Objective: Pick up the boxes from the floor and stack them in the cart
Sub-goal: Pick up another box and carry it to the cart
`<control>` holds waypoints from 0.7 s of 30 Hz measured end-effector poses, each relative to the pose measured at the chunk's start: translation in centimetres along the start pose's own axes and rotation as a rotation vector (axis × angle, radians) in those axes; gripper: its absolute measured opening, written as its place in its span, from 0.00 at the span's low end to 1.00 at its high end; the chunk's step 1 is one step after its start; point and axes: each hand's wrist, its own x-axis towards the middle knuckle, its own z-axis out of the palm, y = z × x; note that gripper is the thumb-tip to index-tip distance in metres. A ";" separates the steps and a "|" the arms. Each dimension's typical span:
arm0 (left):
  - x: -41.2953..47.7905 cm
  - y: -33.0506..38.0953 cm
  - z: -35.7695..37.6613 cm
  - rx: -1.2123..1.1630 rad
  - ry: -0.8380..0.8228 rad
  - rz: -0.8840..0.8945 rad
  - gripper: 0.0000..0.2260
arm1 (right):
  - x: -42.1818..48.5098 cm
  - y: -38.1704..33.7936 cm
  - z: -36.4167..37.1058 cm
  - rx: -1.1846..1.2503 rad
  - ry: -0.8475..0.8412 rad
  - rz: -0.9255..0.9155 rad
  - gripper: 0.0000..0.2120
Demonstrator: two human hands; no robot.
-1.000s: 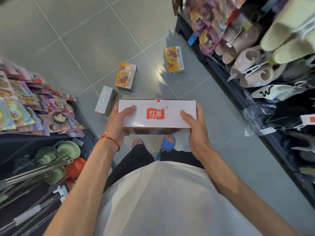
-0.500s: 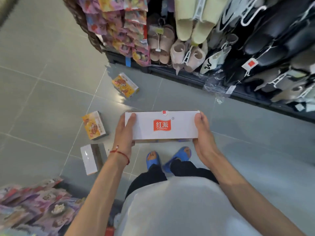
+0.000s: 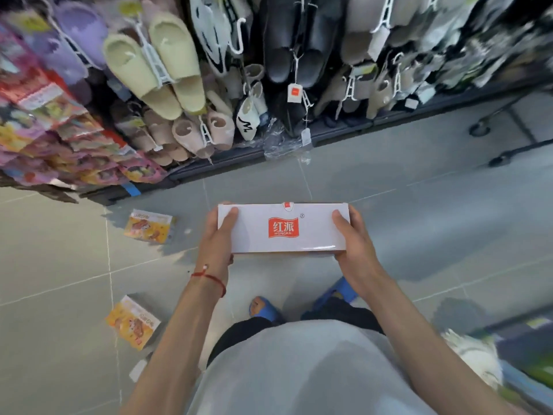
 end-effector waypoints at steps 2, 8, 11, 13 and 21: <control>-0.2 1.1 4.2 0.044 -0.052 0.028 0.12 | 0.5 -1.4 -3.5 0.030 0.041 -0.006 0.12; -1.7 3.2 17.4 0.183 -0.199 0.089 0.15 | 2.5 -5.5 -15.1 0.071 0.165 -0.040 0.14; -2.6 4.4 24.1 0.237 -0.274 0.104 0.10 | 3.1 -7.5 -20.9 0.070 0.230 -0.061 0.11; -3.0 5.2 28.4 0.270 -0.330 0.127 0.11 | 3.5 -8.7 -24.2 0.094 0.281 -0.073 0.09; -3.5 8.0 43.2 0.376 -0.483 0.168 0.11 | 5.8 -12.6 -34.4 0.196 0.465 -0.110 0.06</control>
